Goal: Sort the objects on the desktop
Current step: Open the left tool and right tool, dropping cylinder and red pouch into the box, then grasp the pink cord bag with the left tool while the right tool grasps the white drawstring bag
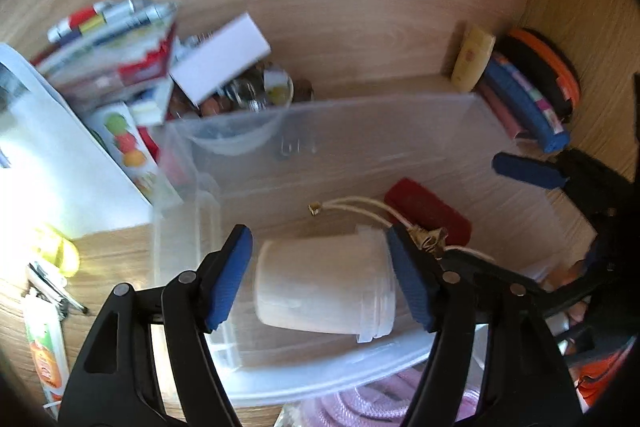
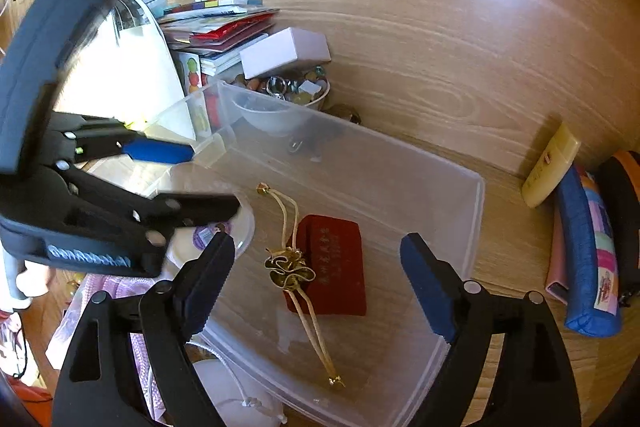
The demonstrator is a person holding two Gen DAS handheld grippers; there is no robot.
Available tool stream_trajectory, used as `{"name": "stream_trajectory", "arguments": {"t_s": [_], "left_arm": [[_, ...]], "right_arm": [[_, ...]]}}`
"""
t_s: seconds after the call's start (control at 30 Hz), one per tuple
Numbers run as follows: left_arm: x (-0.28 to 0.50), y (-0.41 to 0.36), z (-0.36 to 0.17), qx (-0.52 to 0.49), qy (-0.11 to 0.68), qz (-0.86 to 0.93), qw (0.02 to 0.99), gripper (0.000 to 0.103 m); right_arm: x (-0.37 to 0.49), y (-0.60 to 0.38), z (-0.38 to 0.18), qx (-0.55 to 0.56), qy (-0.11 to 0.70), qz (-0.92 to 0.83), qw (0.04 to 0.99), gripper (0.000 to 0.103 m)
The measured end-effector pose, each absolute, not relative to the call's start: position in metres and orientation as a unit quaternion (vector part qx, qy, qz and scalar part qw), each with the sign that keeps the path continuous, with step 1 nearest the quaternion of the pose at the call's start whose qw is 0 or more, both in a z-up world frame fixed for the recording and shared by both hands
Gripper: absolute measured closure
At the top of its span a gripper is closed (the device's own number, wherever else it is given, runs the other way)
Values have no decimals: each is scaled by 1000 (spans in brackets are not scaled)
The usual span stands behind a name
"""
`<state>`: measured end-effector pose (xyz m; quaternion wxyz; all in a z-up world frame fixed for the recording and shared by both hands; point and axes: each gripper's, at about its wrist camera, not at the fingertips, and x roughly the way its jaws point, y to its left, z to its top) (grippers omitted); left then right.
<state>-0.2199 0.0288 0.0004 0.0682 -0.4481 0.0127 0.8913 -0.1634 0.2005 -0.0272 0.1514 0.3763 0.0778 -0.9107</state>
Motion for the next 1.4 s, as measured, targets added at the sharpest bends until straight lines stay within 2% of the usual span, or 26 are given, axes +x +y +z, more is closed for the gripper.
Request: {"name": "stream_trajectory", "arguments": {"t_s": [0.17,0.33,0.47,0.6,0.9,1.4], "left_arm": [[-201,29,31,-389,36,920,42,11],[-186,24,47,-364,36,930,32,6],[-174,16,52,-360,22,932,30,5],[-161,14,54,-353,25,935,15,5],[-133,4,47,-356,12,934,8,4],[-94,1,19,-374,0,927,-7,3]], "right_arm": [[-162,209,-19,369,58,-915,153,20],[-154,214,-6,353,48,-924,139,20],[-137,210,10,329,50,-933,135,19],[-116,212,22,304,56,-942,127,6],[-76,211,15,300,92,-944,103,6],[-28,207,-20,340,46,-933,108,6]]}}
